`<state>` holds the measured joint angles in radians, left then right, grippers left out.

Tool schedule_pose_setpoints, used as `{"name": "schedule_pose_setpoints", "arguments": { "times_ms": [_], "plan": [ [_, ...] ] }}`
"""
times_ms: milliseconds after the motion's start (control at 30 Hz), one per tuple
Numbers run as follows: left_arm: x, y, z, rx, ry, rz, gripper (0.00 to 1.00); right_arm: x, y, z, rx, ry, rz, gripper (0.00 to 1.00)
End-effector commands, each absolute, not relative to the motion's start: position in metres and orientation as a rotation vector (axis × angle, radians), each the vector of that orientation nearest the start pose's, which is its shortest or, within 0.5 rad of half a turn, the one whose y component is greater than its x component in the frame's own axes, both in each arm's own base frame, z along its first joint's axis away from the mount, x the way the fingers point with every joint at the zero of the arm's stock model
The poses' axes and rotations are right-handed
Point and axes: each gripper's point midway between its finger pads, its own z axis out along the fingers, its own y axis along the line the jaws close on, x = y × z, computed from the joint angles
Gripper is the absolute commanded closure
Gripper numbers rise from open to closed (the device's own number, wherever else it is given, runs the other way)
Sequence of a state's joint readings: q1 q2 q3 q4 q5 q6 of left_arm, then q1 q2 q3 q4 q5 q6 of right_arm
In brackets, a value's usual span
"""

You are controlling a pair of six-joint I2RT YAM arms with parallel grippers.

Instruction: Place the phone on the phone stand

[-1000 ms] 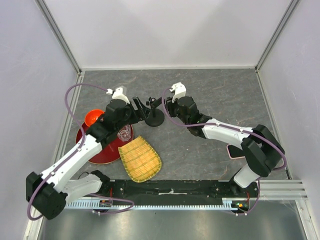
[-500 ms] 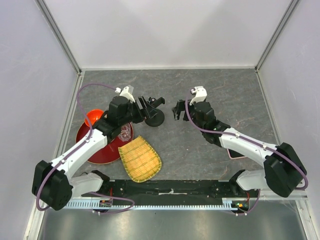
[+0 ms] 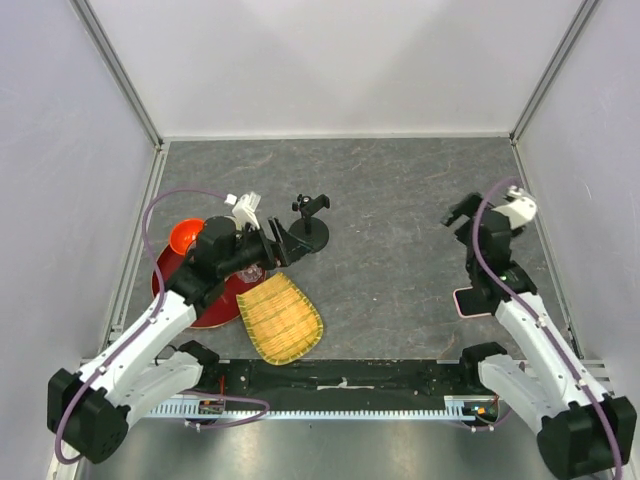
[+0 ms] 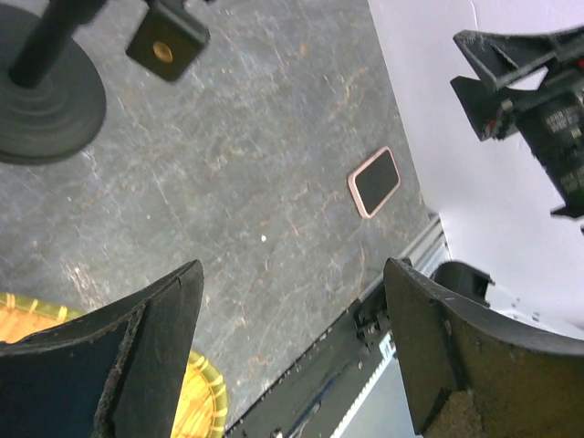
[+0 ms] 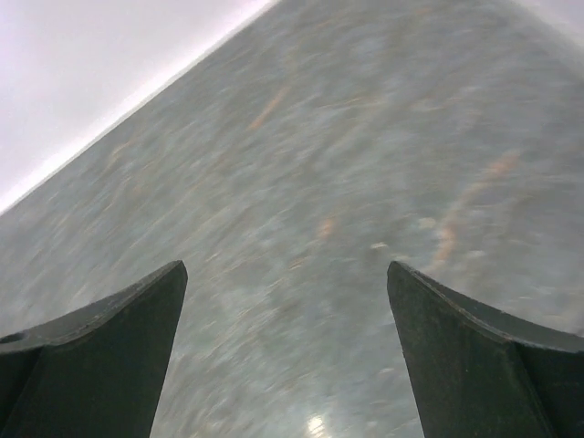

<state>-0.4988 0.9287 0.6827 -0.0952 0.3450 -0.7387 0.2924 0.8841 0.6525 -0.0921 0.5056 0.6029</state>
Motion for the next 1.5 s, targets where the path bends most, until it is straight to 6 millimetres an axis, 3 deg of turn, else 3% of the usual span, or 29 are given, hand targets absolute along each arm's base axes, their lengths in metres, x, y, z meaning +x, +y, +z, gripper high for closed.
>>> {"name": "schedule_pose_setpoints", "arguments": {
  "times_ms": [0, 33, 67, 133, 167, 233, 267, 400, 733, 833, 933, 967, 1033, 1067, 1133, 1233, 1267, 1367, 1467],
  "plan": [
    [0.214, -0.231, 0.217, 0.095, 2.054, -1.228, 0.14, 0.287, -0.039, 0.164, 0.887, 1.865, -0.074, 0.02],
    [0.211, -0.231, 0.216, 0.103, 2.053, -1.239, 0.13, 0.280, -0.049, 0.150, 0.939, 1.891, -0.083, 0.02],
    [0.206, -0.230, 0.218, 0.105, 2.043, -1.254, 0.13, 0.269, -0.081, 0.141, 1.070, 1.865, -0.133, 0.02],
    [0.199, -0.231, 0.220, 0.122, 2.032, -1.290, 0.13, 0.256, -0.096, 0.113, 1.190, 1.900, -0.068, 0.02],
    [0.194, -0.230, 0.221, 0.124, 2.025, -1.308, 0.13, 0.236, -0.131, 0.100, 1.361, 1.844, -0.116, 0.02],
    [0.186, -0.232, 0.224, 0.148, 2.020, -1.350, 0.13, 0.219, -0.138, 0.076, 1.498, 1.850, -0.006, 0.04],
    [0.182, -0.233, 0.223, 0.157, 2.025, -1.365, 0.13, 0.203, -0.154, 0.069, 1.604, 1.791, -0.001, 0.06],
    [0.168, -0.231, 0.229, 0.183, 2.010, -1.412, 0.13, 0.193, -0.149, 0.054, 1.680, 1.761, 0.044, 0.05],
    [0.149, -0.221, 0.237, 0.155, 1.945, -1.449, 0.12, 0.193, -0.105, 0.020, 1.700, 1.805, 0.262, 0.02],
    [0.147, -0.219, 0.238, 0.148, 1.949, -1.441, 0.12, 0.218, -0.095, 0.030, 1.553, 1.839, 0.357, 0.02],
    [0.144, -0.217, 0.238, 0.144, 1.952, -1.441, 0.12, 0.251, -0.070, 0.044, 1.352, 1.958, 0.425, 0.02],
    [0.144, -0.216, 0.239, 0.141, 1.945, -1.437, 0.12, 0.266, -0.047, 0.050, 1.225, 2.015, 0.474, 0.02],
    [0.143, -0.215, 0.237, 0.133, 1.950, -1.430, 0.12, 0.285, -0.022, 0.058, 1.094, 2.074, 0.527, 0.02],
    [0.144, -0.214, 0.237, 0.126, 1.949, -1.428, 0.12, 0.291, 0.008, 0.060, 0.959, 2.143, 0.569, 0.02],
    [0.144, -0.214, 0.235, 0.111, 1.958, -1.429, 0.12, 0.301, 0.046, 0.062, 0.790, 2.238, 0.573, 0.02],
    [0.144, -0.214, 0.233, 0.101, 1.964, -1.435, 0.12, 0.308, 0.072, 0.060, 0.612, 2.343, 0.484, 0.02],
    [0.143, -0.214, 0.233, 0.098, 1.965, -1.437, 0.12, 0.300, 0.086, 0.055, 0.536, 2.402, 0.454, 0.02],
    [0.143, -0.213, 0.231, 0.088, 1.969, -1.438, 0.12, 0.297, 0.094, 0.051, 0.392, 2.470, 0.385, 0.02],
    [0.144, -0.213, 0.228, 0.077, 1.977, -1.433, 0.13, 0.290, 0.078, 0.045, 0.414, 2.501, 0.263, 0.02]
  ]
}}
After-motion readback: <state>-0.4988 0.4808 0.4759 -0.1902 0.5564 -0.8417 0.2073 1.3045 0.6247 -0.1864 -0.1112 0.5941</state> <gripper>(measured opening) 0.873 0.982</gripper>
